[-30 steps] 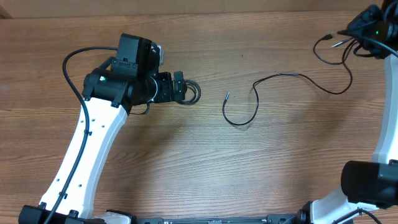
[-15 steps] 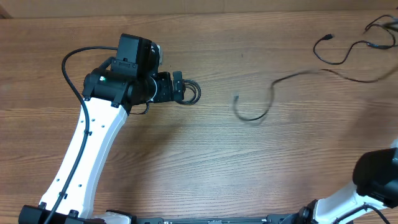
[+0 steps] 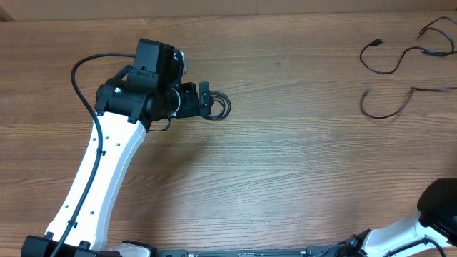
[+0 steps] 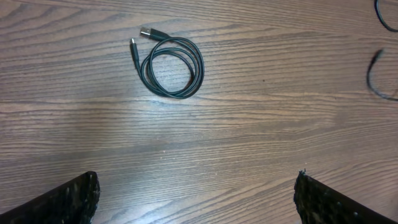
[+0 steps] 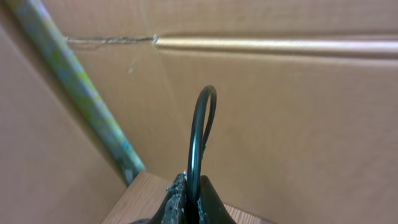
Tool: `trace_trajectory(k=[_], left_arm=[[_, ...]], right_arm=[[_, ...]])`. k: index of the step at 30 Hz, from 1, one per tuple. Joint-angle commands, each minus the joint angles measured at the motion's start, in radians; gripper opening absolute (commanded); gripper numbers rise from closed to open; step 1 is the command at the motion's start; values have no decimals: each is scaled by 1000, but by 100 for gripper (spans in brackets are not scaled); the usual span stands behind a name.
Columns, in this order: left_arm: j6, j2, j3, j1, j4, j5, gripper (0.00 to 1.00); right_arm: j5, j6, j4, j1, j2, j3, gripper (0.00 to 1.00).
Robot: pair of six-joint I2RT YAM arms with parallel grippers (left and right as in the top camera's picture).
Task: Untangle cables
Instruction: 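Lay the separated cable at the right edge and open the right gripper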
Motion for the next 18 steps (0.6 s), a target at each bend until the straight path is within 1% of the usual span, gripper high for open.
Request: trace_trajectory(k=[1, 4, 10, 18], left_arm=[[19, 7, 17, 0, 1, -13, 100], [19, 7, 17, 0, 1, -13, 100], [19, 7, 17, 0, 1, -13, 100], [19, 7, 17, 0, 1, -13, 100]], right_arm=[[-59, -14, -16, 5, 58, 18, 4], [-97, -13, -45, 7, 101, 18, 4], [-89, -13, -108, 7, 174, 18, 4], [-76, -12, -224, 7, 227, 17, 4]])
